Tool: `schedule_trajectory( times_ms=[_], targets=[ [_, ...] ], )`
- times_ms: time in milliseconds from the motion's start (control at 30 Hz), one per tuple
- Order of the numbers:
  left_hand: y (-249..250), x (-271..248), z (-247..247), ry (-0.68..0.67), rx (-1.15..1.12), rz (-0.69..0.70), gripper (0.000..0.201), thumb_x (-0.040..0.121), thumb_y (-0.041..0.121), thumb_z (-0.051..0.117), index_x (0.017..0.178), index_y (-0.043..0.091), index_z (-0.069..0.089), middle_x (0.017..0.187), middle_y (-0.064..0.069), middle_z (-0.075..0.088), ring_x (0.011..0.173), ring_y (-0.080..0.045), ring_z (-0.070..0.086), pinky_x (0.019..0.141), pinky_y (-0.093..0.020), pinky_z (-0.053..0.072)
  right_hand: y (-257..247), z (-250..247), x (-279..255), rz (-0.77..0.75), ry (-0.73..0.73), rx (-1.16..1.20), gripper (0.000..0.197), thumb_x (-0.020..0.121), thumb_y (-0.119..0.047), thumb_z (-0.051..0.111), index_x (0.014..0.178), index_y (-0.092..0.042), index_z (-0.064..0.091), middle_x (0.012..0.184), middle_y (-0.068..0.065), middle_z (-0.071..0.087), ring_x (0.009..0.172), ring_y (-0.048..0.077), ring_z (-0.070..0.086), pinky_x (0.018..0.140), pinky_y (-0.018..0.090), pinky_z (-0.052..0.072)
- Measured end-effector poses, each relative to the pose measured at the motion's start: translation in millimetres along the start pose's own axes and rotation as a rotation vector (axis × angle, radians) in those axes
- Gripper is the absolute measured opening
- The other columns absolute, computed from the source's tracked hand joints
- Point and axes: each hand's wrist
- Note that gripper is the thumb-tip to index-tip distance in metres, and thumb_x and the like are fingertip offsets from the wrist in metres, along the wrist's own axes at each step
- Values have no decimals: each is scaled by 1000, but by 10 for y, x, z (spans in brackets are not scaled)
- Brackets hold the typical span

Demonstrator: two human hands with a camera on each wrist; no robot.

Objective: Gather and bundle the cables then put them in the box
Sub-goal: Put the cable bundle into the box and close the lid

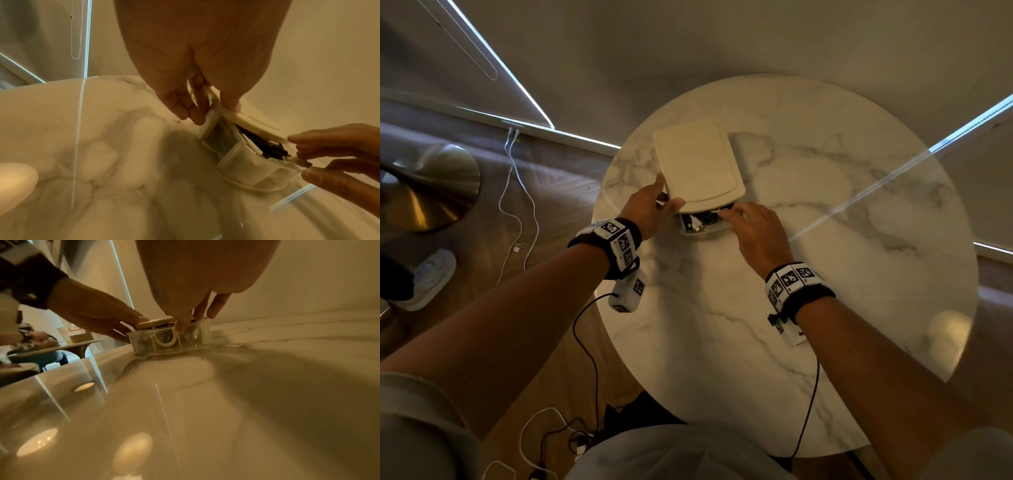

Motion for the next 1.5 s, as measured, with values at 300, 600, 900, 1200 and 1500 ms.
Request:
schedule_trajectory(
  times_ms=[300, 600, 900, 1200, 1500],
  targets=[
    [-13, 26, -37, -28, 54, 34, 81, 96, 53, 49, 157, 19, 9, 130, -9, 61, 109, -23, 62, 90, -30, 45, -51, 2, -34, -96, -35, -52, 52, 86, -3, 35, 118, -13, 76, 102, 12, 69, 96, 35, 64, 75, 43, 50],
    [-22, 22, -24, -26, 34, 25, 81, 95, 54, 49, 157, 19, 10, 129, -8, 61, 109, -23, 62, 89, -31, 46, -65, 17, -19, -47, -53, -70, 56, 79, 16, 60, 128, -10, 68, 108, 12, 66, 96, 34, 59, 76, 46, 51],
    [12, 1, -42, -36, 24, 19, 80, 96, 52, 49, 157, 20, 9, 131, -8, 60, 109, -23, 62, 89, -31, 45, -140, -10, -14, -20, -77, -60, 57, 85, -5, 30, 124, -7, 71, 108, 13, 69, 95, 38, 60, 73, 45, 50],
    [-11, 17, -35, -38, 45, 24, 82, 96, 54, 49, 157, 19, 8, 131, -8, 60, 109, -23, 62, 93, -36, 48, -129, -3, 35, 1, -87, -39, 58, 83, -5, 29, 119, -11, 74, 108, 8, 70, 97, 38, 61, 73, 47, 51],
    [-16, 21, -42, -31, 62, 35, 80, 96, 54, 49, 157, 21, 10, 128, -9, 62, 109, -24, 62, 91, -33, 46, -117, -18, 99, 3, -71, 3, 44, 83, 6, 48, 114, -9, 76, 103, 13, 67, 90, 37, 61, 74, 46, 52]
  ],
)
Point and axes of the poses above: each hand's wrist, its own x-axis towards the middle knuckle, its own z-axis out of the palm, y = z × x
